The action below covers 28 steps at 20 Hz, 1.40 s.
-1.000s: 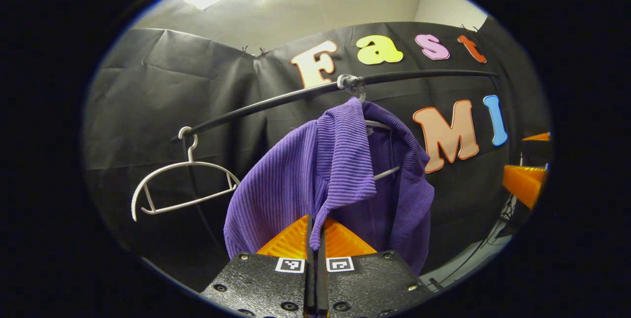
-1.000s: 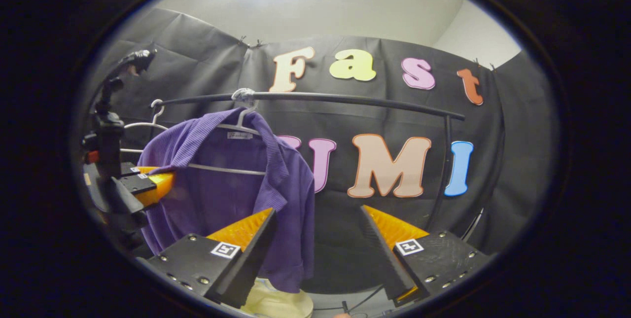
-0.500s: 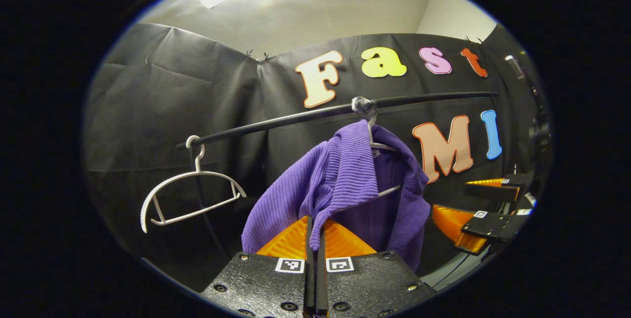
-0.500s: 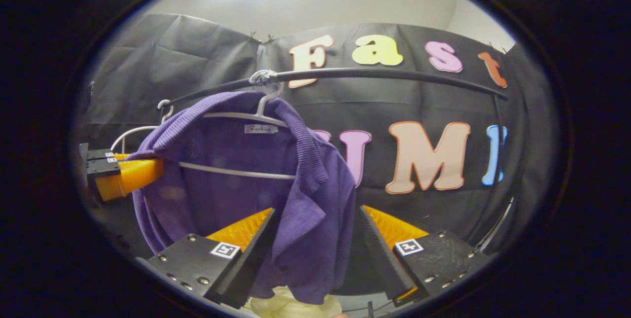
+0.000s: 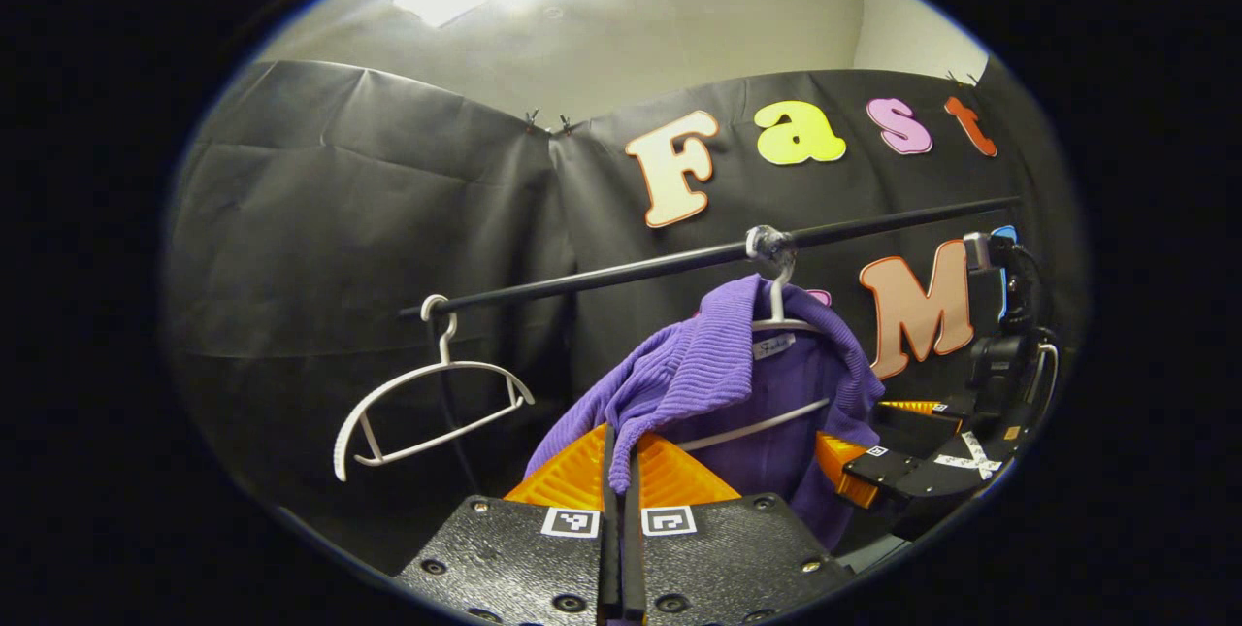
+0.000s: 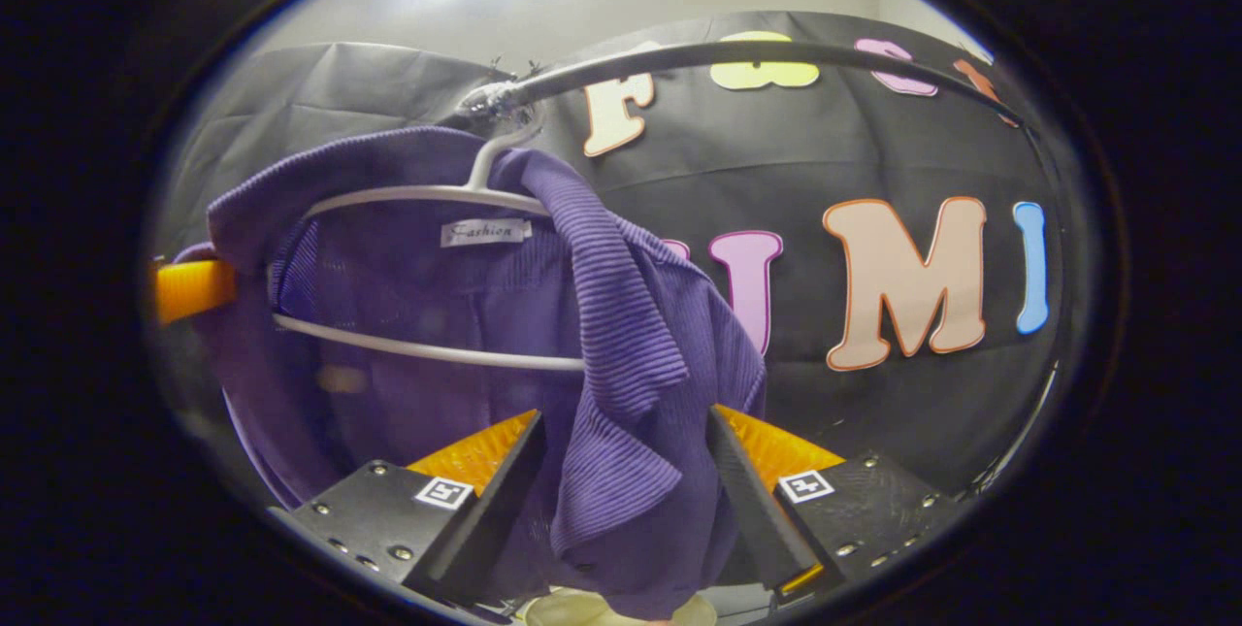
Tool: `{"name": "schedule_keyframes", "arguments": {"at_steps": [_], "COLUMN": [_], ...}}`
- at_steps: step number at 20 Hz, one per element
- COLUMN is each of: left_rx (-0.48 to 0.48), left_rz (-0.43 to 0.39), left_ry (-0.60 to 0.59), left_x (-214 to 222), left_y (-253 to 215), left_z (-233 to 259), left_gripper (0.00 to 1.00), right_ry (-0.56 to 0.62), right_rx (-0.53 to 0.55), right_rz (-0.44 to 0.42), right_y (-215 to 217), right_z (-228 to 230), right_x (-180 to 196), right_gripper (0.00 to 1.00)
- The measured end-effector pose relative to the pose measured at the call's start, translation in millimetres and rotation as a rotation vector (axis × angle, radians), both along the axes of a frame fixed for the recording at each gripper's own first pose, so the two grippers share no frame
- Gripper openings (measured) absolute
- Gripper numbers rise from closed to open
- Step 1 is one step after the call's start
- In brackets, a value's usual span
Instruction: Grasp the clothes on the hanger with both hands and then place them into the laundry hamper below.
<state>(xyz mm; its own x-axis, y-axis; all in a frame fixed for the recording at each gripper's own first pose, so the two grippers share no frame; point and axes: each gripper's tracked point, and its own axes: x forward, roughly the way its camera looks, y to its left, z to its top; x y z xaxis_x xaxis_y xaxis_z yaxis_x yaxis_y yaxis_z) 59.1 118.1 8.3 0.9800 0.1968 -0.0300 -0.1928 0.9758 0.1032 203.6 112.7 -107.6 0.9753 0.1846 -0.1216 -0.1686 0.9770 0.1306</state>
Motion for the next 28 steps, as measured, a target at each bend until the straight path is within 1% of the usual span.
{"name": "schedule_keyframes", "arguments": {"at_steps": [1,2,3,5,6,9,10,11,12,16,19,21,25,28], "left_rx": [0.005,0.009,0.011,0.015,0.023,0.053,0.054,0.049,0.043,0.011,0.012,0.035,0.138,0.127], "left_rz": [0.012,0.024,0.033,0.054,0.067,0.104,0.109,0.113,0.118,0.132,0.146,0.154,0.167,0.160], "left_ry": [-0.002,-0.005,-0.008,-0.015,-0.017,-0.020,-0.023,-0.026,-0.030,-0.060,-0.075,-0.079,-0.096,-0.088], "left_x": [-1,-1,-3,-4,-5,-6,-5,-5,-6,-6,-5,-3,5,10], "left_y": [2,3,3,6,10,19,21,22,25,34,42,47,58,62], "left_z": [2,4,6,10,12,18,20,23,24,38,47,50,63,56], "left_gripper": [0.01,0.01,0.01,0.01,0.00,0.01,0.00,0.00,0.01,0.00,0.01,0.00,0.01,0.01], "right_ry": [0.007,0.016,0.025,0.044,0.052,0.057,0.057,0.054,0.056,0.022,-0.006,-0.017,-0.057,-0.070], "right_rx": [-0.004,-0.008,-0.010,-0.016,-0.018,-0.052,-0.067,-0.074,-0.084,-0.121,-0.131,-0.139,-0.165,-0.157], "right_rz": [0.007,0.012,0.016,0.015,0.015,-0.005,-0.030,-0.034,-0.046,-0.127,-0.181,-0.205,-0.235,-0.251], "right_y": [2,4,7,8,7,0,-8,-11,-16,-47,-68,-76,-88,-94], "right_z": [-3,-9,-12,-19,-22,-23,-24,-23,-23,-9,4,10,25,31], "right_x": [4,9,11,18,19,24,25,24,23,26,32,34,39,41], "right_gripper": [0.99,0.96,0.98,0.93,0.79,0.38,0.24,0.10,0.12,0.12,0.12,0.12,0.12,0.12]}}
